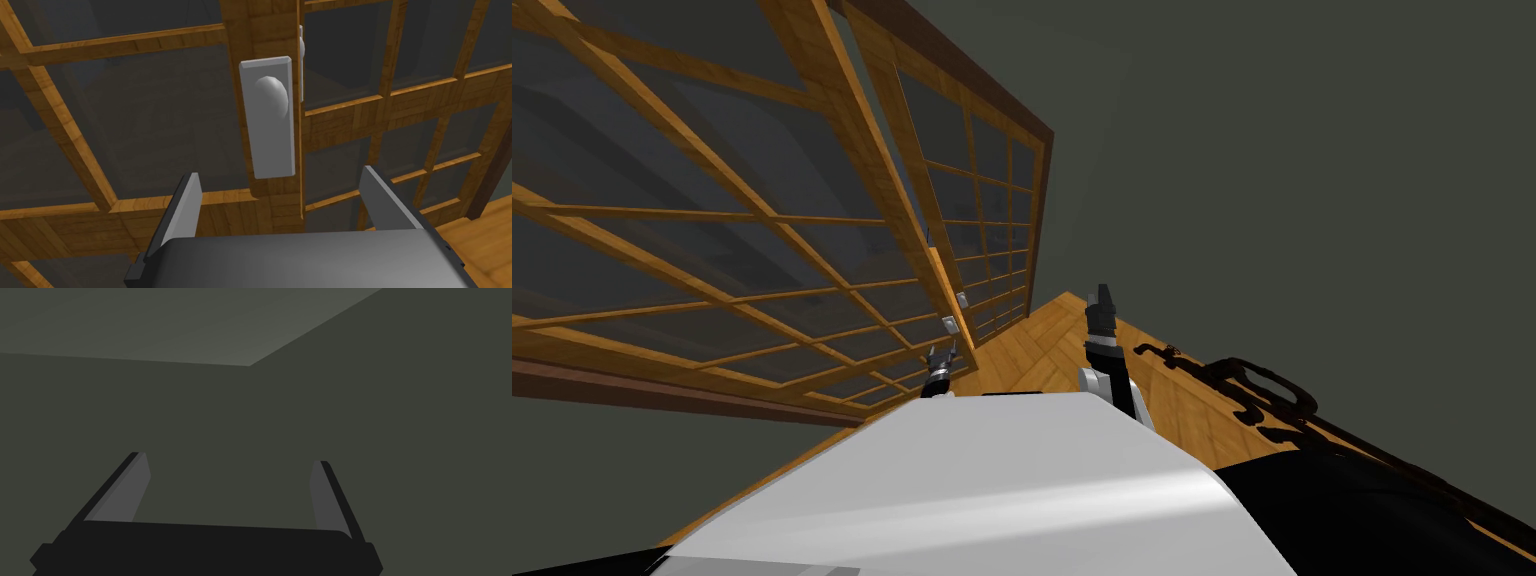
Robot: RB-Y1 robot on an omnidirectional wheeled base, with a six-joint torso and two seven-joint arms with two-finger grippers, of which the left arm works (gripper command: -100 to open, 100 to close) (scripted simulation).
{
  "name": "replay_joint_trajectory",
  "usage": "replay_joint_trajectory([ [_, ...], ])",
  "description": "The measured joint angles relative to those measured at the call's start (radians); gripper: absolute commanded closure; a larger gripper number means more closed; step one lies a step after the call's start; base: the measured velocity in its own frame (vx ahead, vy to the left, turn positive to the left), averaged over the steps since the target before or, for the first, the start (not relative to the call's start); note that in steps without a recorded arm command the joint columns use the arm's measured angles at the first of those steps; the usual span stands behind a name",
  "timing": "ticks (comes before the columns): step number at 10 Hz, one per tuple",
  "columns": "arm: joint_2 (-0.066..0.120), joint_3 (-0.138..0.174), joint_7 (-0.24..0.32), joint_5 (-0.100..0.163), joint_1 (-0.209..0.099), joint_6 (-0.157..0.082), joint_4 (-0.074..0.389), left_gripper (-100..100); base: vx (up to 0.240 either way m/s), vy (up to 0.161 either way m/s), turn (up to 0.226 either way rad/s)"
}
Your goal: Pull the door open
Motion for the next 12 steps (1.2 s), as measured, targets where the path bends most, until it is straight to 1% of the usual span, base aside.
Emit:
replay_joint_trajectory([
  [2,-0.005,-0.004,0.036,0.003,0.003,0.004,-0.008,-100,-0.023,0.002,0.001],
  [3,-0.005,-0.004,0.040,0.003,0.003,0.004,-0.007,-100,0.122,0.039,-0.085],
  [4,0.006,-0.001,0.048,0.006,0.016,0.005,-0.016,-100,0.252,0.012,-0.118],
  [6,0.038,0.008,0.080,0.015,0.029,0.000,-0.008,-100,0.209,0.006,-0.085],
  [8,0.067,0.016,0.110,0.022,0.022,-0.018,0.030,-100,0.188,0.001,-0.104],
  [9,0.082,0.021,0.126,0.027,0.031,-0.023,0.031,-100,0.210,0.032,-0.074],
  [10,0.098,0.026,0.141,0.031,0.030,-0.027,0.044,-100,0.220,0.043,-0.068],
  [11,0.114,0.028,0.160,0.034,0.029,-0.041,0.067,-100,0.089,0.017,0.007],
  [12,0.115,0.028,0.164,0.034,0.031,-0.047,0.070,100,-0.021,-0.008,0.000],
])
